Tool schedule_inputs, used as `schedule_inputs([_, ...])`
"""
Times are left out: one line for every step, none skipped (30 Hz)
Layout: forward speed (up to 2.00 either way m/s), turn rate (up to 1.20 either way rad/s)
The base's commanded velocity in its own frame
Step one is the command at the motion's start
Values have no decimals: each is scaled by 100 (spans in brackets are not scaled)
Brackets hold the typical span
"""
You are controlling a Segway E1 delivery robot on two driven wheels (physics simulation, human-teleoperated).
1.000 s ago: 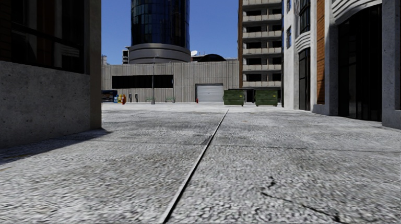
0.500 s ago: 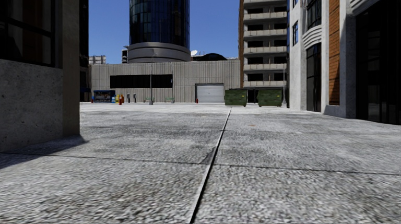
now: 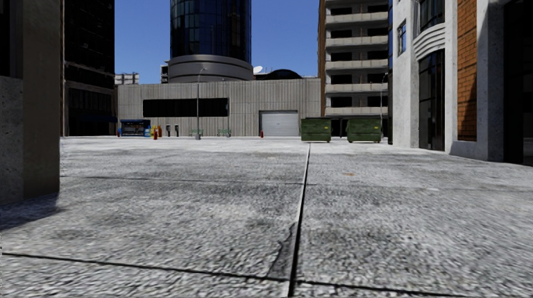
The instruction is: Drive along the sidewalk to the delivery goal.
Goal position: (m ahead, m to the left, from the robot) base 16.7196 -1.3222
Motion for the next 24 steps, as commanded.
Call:
schedule_inputs([200, 0])
schedule_inputs([200, 0])
schedule_inputs([200, 0])
schedule_inputs([200, 0])
schedule_inputs([200, 0])
schedule_inputs([200, 0])
schedule_inputs([200, 0])
schedule_inputs([200, 0])
schedule_inputs([200, 0])
schedule_inputs([200, 0])
schedule_inputs([200, 0])
schedule_inputs([200, 0])
schedule_inputs([200, 0])
schedule_inputs([200, 0])
schedule_inputs([200, 0])
schedule_inputs([200, 0])
schedule_inputs([200, 0])
schedule_inputs([200, 0])
schedule_inputs([200, 0])
schedule_inputs([200, 0])
schedule_inputs([200, 0])
schedule_inputs([200, 0])
schedule_inputs([200, 0])
schedule_inputs([200, 0])
